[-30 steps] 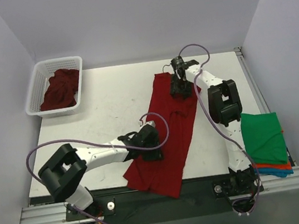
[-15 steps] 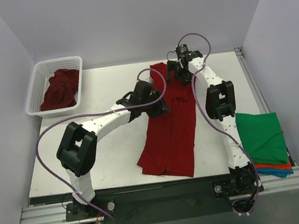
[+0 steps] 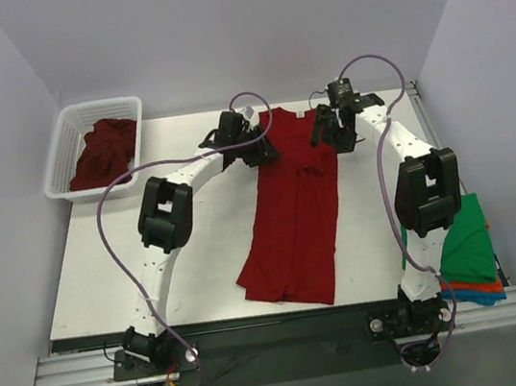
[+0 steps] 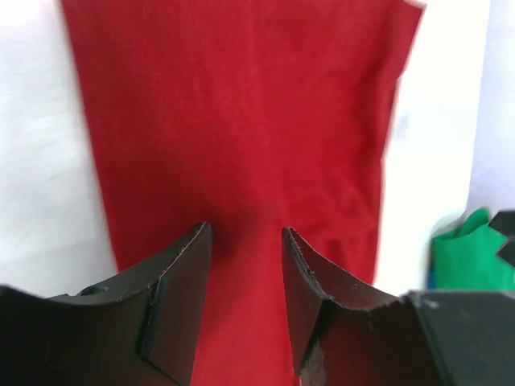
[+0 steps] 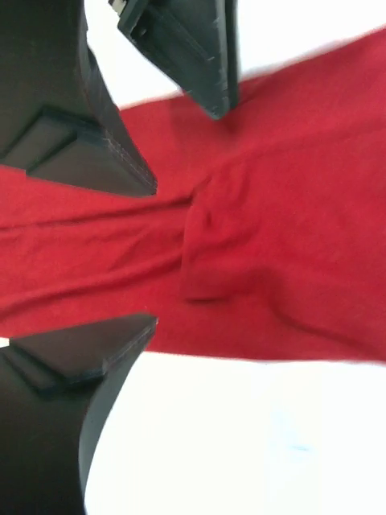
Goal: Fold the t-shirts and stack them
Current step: Rotate the tshirt 90 degrees
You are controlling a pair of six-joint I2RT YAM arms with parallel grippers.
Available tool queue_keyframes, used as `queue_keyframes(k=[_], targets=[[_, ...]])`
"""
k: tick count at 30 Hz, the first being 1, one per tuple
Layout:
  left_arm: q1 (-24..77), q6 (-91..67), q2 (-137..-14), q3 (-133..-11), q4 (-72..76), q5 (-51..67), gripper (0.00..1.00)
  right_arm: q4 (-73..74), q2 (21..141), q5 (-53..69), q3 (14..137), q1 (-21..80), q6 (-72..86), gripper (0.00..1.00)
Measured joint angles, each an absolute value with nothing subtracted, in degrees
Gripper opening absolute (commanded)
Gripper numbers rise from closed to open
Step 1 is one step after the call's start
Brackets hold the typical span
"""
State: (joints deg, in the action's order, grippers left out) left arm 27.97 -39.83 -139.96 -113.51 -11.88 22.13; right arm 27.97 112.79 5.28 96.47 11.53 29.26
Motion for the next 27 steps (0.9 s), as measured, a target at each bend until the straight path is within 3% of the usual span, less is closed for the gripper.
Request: queue_keyframes(k=[6, 16, 20, 24, 27], targets=[[28.2, -38.6, -146.9, -122.0, -13.5, 25.3, 0.5, 25.0, 121.1, 5.5, 93.1, 10.5, 29.8, 0.42], [28.2, -42.5, -145.3, -121.3, -18.5, 13.9, 0.5, 25.0, 132.6, 7.8, 106.9, 9.5, 27.4, 0.43], [27.0, -44.6, -140.9, -114.1, -17.3, 10.7, 0.5, 29.5, 138.2, 9.8, 117.3, 9.8, 26.3, 0.48], [24.8, -45.8, -139.9, -112.7, -17.3, 10.8, 0.51, 31.9, 143.1, 12.3, 126.2, 10.4, 25.3, 0.65], [23.3, -45.4, -140.5, -114.3, -17.6, 12.2, 0.62, 32.6, 144.1, 13.8, 128.6, 11.1, 24.2, 0.77]])
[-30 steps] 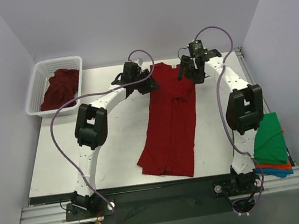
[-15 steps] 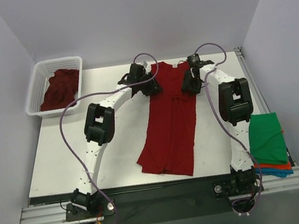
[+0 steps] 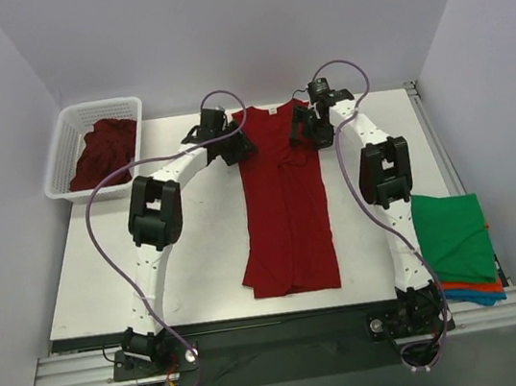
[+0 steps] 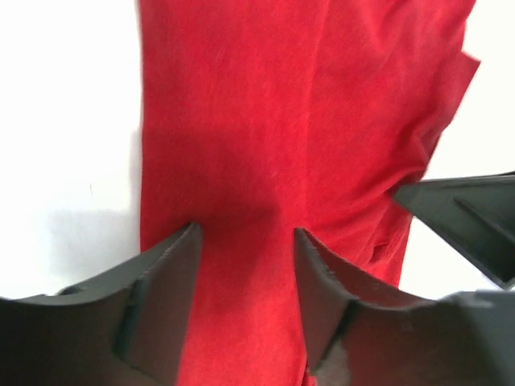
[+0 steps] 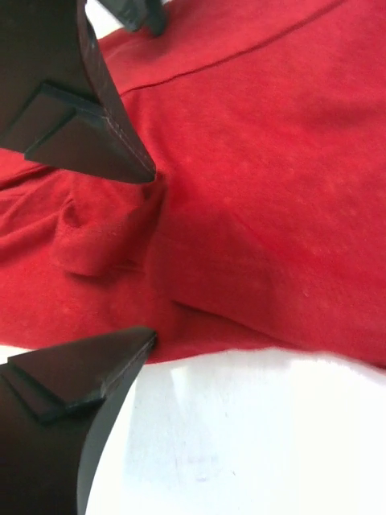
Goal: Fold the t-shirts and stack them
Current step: Rotate the tshirt 90 degrees
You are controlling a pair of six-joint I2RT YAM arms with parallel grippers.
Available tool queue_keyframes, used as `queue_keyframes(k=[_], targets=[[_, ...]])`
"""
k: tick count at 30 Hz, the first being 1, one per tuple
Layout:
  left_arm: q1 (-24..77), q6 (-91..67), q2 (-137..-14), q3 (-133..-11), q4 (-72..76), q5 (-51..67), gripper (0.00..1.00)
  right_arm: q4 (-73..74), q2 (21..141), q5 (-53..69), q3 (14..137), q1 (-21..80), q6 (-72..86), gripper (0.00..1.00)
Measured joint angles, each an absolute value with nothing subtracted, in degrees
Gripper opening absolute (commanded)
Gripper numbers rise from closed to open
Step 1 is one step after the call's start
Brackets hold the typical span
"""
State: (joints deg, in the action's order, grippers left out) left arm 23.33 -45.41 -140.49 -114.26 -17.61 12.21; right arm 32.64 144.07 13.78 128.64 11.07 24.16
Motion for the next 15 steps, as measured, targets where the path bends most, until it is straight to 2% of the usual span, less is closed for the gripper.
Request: queue_keyframes(k=[1, 3, 7, 10, 13, 15], targets=[[22.8, -44.9, -141.0, -115.4, -17.7, 13.2, 0.67, 32.9, 144.1, 14.1, 128.8, 11.2, 23.7, 0.78], [22.2, -44.1, -141.5, -116.5, -17.3, 14.9, 0.72, 33.7, 143.7, 14.4, 128.9, 11.3, 23.0, 0.79], [21.2, -42.7, -141.3, -116.5, -16.8, 17.5, 0.76, 34.2, 138.4, 13.9, 124.7, 11.4, 22.2, 0.79], [20.8, -42.3, -136.8, -111.4, -16.7, 17.8, 0.75, 34.3, 129.1, 11.8, 117.3, 11.9, 22.3, 0.77], [20.7, -43.0, -125.6, -99.5, -16.7, 16.0, 0.66, 33.6, 117.1, 9.4, 108.5, 13.7, 22.5, 0.75], [20.8, -44.2, -114.4, -88.9, -16.1, 13.4, 0.64, 33.3, 111.8, 8.4, 106.3, 16.1, 22.6, 0.66]])
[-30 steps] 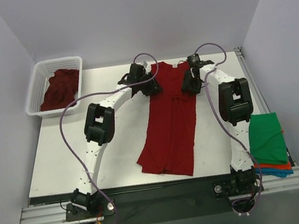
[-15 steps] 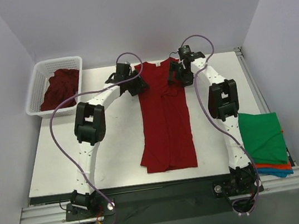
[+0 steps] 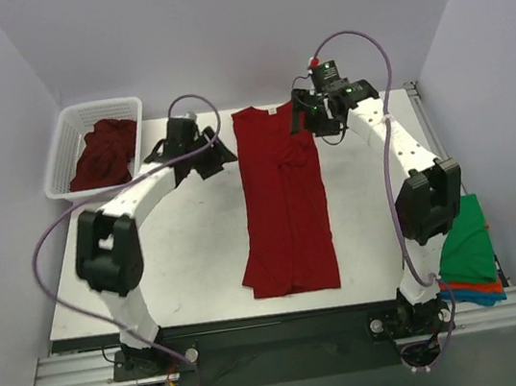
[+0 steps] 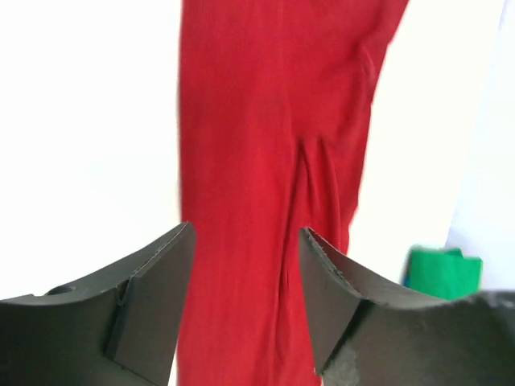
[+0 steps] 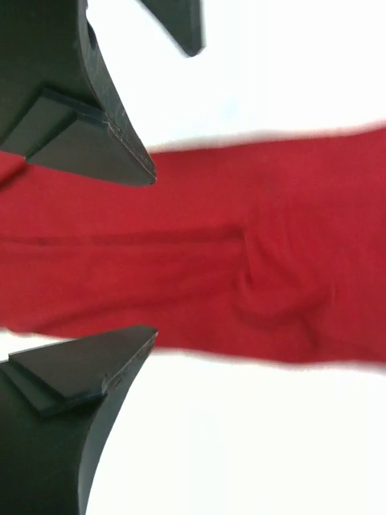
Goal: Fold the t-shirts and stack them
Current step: Rotate the tshirt 90 degrees
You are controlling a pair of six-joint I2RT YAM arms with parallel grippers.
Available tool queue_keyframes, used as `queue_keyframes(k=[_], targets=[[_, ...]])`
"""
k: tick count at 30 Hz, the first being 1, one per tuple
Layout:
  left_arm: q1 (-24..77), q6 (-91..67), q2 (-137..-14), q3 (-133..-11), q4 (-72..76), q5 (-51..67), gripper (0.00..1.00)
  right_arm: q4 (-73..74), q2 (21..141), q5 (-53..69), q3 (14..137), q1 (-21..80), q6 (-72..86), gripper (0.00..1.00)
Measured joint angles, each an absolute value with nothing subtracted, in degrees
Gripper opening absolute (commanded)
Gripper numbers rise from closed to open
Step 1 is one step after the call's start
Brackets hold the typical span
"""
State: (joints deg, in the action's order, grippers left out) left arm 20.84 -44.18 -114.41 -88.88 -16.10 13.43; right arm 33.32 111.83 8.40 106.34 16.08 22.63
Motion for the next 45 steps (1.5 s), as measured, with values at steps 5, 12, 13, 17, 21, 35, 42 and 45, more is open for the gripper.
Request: queue_keyframes(k=[5, 12, 13, 17, 21, 35, 42, 45], targets=[[21.6, -46.2, -88.4, -65.5, -13.8, 8.4, 0.6, 30.8, 110.3, 7.2, 106.2, 23.7, 24.0, 0.51], [28.5, -46.5, -72.7, -43.0, -14.9, 4.5, 0.56, 30.0, 123.7, 4.2, 106.6, 33.0, 24.9, 0.5], [29.7, -46.5, -71.6, -40.7, -15.0, 4.3, 0.55, 30.1, 125.9, 3.9, 107.0, 34.0, 25.1, 0.49], [33.9, -46.6, -67.2, -34.1, -16.1, 3.6, 0.55, 30.2, 131.7, 3.5, 108.7, 36.6, 25.9, 0.49], [36.6, -46.3, -63.2, -29.7, -14.6, 3.5, 0.54, 30.3, 133.0, 3.0, 110.1, 37.2, 27.0, 0.48], [46.2, -47.1, -63.2, -22.7, -5.3, 4.6, 0.47, 29.6, 134.2, 1.9, 113.8, 37.8, 30.2, 0.47], [47.9, -47.9, -64.6, -21.6, -3.6, 4.5, 0.43, 29.5, 136.6, 1.9, 115.5, 38.0, 31.5, 0.46], [48.7, -48.5, -65.9, -21.6, -3.3, 3.9, 0.37, 29.5, 136.7, 1.9, 115.7, 38.0, 32.0, 0.43]])
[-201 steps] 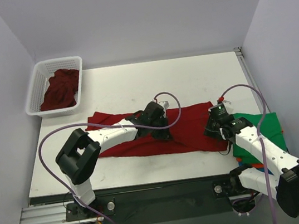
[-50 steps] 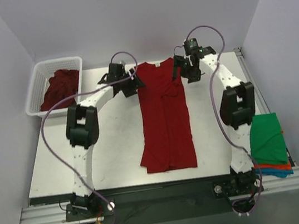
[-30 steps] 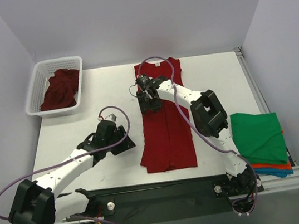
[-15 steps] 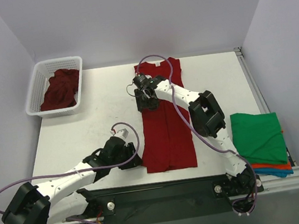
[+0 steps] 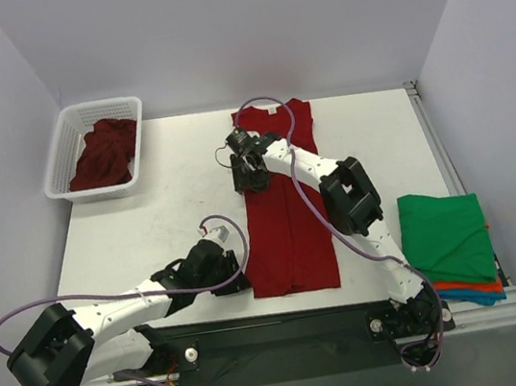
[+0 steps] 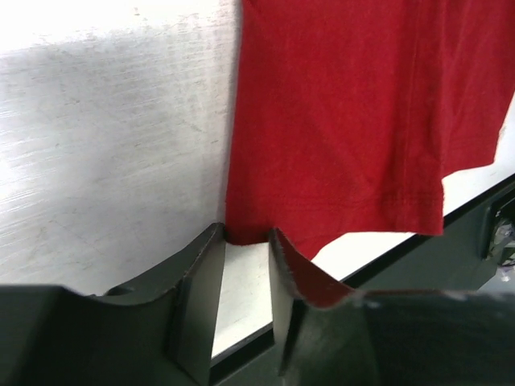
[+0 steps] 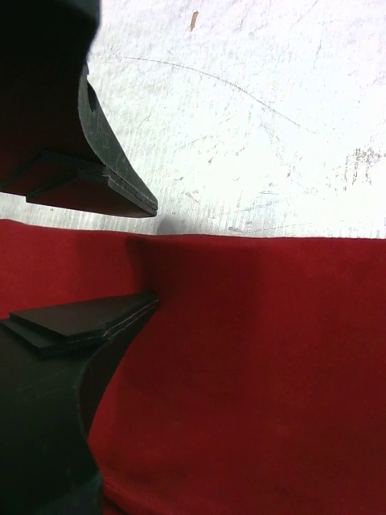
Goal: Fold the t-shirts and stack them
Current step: Rotate the tshirt 90 degrees
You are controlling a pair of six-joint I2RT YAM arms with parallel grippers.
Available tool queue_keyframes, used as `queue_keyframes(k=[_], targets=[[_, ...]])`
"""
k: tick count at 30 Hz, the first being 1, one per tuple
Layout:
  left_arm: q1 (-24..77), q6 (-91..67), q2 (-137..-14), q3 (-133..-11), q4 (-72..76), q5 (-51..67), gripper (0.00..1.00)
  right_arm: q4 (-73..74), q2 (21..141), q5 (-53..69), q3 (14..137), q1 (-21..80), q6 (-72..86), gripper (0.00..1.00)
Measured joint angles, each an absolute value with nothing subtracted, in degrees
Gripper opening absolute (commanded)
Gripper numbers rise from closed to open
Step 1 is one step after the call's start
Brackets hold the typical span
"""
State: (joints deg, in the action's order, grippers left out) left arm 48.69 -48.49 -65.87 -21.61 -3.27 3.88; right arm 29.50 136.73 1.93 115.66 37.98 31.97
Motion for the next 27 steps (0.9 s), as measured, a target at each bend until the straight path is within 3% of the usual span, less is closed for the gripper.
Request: queue_keyframes(k=[2, 3, 5, 6, 8, 27], targets=[[49.2, -48.9, -66.7, -21.6, -2.3, 3.7, 0.31, 29.5, 136.9, 1.9, 115.7, 38.0, 32.2, 0.42], [49.5, -49.1, -67.1, -21.6, -1.9, 3.7, 0.21, 29.5, 137.0, 1.9, 115.7, 38.0, 32.4, 0.42], [50.1, -49.6, -67.8, -21.6, -1.1, 3.6, 0.15, 29.7, 137.6, 1.9, 116.4, 38.0, 32.8, 0.41], [50.4, -49.9, -68.0, -21.6, -0.9, 3.6, 0.07, 29.6, 137.7, 1.9, 116.7, 38.0, 32.9, 0.4], [51.2, -50.7, -68.0, -21.6, -0.3, 3.6, 0.01, 29.7, 137.7, 1.9, 116.8, 38.0, 33.1, 0.4], [58.0, -59.5, -61.9, -18.2, -0.3, 5.0, 0.0, 29.7, 138.6, 2.1, 117.9, 37.9, 35.6, 0.36]])
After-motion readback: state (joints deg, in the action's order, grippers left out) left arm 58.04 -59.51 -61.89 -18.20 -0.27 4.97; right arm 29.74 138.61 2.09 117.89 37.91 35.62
